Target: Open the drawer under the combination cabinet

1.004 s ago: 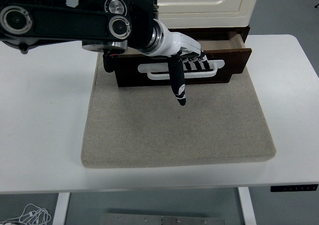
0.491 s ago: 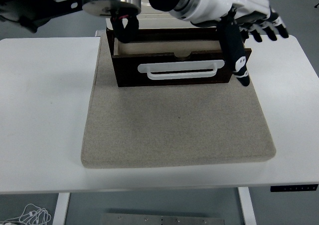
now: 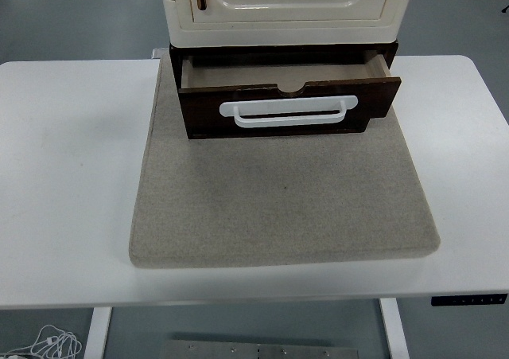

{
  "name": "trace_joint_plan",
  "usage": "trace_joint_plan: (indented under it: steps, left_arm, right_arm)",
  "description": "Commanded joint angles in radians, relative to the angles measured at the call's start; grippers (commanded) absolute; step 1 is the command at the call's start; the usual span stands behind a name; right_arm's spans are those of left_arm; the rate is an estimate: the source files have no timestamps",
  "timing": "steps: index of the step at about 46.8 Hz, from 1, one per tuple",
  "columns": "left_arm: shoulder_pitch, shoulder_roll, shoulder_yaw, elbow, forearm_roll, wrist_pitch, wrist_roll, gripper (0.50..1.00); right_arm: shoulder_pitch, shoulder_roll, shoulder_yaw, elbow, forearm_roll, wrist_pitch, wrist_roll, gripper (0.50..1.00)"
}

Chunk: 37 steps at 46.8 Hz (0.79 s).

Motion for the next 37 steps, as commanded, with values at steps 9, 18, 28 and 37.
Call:
trace_joint_plan:
  steps: [9, 18, 28, 37]
  left_arm:
    - [0.087, 0.016, -0.24, 0.198, 0.009, 0.122, -0.024, 1.0]
    - [0.143, 0.059, -0.322, 0.313, 0.009, 0.237, -0.199, 1.0]
    - [0.222, 0.094, -0.329, 0.487, -0.003, 0.322, -0.414, 1.0]
    - [0.298, 0.09, -0.374, 0.625, -0.175, 0.306, -0.422, 1.0]
  right_arm:
    - [0.0, 0.0, 0.0, 0.0, 0.0, 0.0, 0.0, 0.926]
    - [0.0, 0.0, 0.0, 0.001, 0.0, 0.0, 0.0, 0.926]
    - [0.002, 0.0, 0.0, 0.0, 0.0, 0.0, 0.0, 0.926]
    - [0.0, 0.0, 0.0, 0.0, 0.0, 0.0, 0.0, 0.926]
